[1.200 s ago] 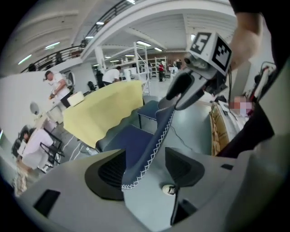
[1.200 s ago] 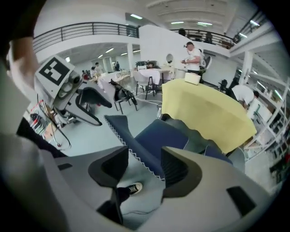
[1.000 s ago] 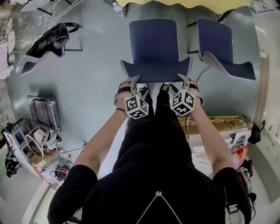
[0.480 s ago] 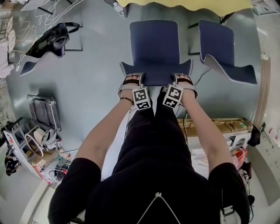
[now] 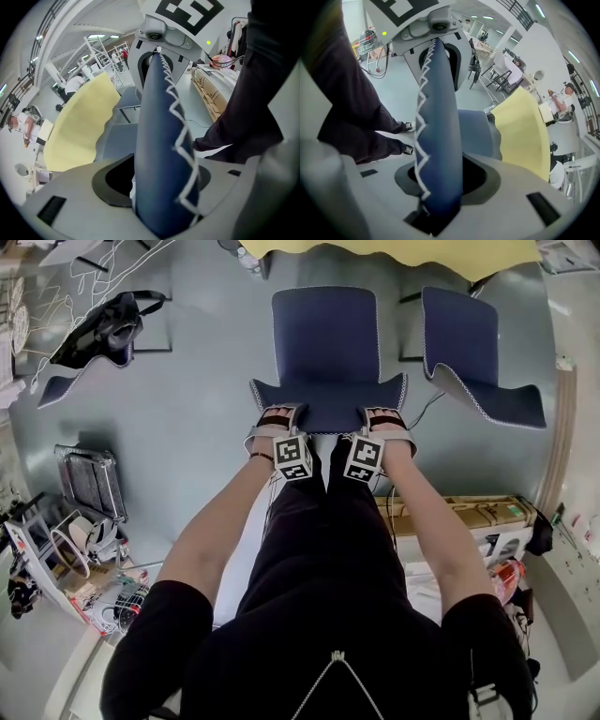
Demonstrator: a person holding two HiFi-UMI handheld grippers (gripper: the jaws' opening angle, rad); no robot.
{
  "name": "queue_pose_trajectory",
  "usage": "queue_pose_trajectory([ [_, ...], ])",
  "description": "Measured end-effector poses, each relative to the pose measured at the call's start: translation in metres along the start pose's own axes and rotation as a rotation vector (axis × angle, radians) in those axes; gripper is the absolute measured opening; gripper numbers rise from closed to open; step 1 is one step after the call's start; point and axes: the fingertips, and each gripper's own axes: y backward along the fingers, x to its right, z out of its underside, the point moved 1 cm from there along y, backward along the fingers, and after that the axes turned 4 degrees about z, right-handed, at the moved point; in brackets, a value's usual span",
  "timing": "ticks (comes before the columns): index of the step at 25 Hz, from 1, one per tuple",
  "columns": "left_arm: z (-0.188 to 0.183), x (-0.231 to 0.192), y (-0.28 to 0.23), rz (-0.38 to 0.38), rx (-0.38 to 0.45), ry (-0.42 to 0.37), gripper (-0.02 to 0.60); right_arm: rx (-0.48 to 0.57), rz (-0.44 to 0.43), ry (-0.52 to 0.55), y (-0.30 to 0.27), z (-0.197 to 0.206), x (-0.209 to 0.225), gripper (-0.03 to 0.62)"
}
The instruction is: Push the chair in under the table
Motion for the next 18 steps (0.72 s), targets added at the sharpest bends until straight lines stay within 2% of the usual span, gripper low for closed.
queue_pose_trajectory([
  [6,-0.002,-0.008,0.0,-0.009,0.004,-0.001,0.244,0.003,0.02,0.003,-0.002,0.001,0.008,0.15],
  [18,-0.007,-0.066,-0.014,-0.024,0.006,0.004,0.242,0.011,0.041,0.007,-0.024,0.007,0.066,0.15],
])
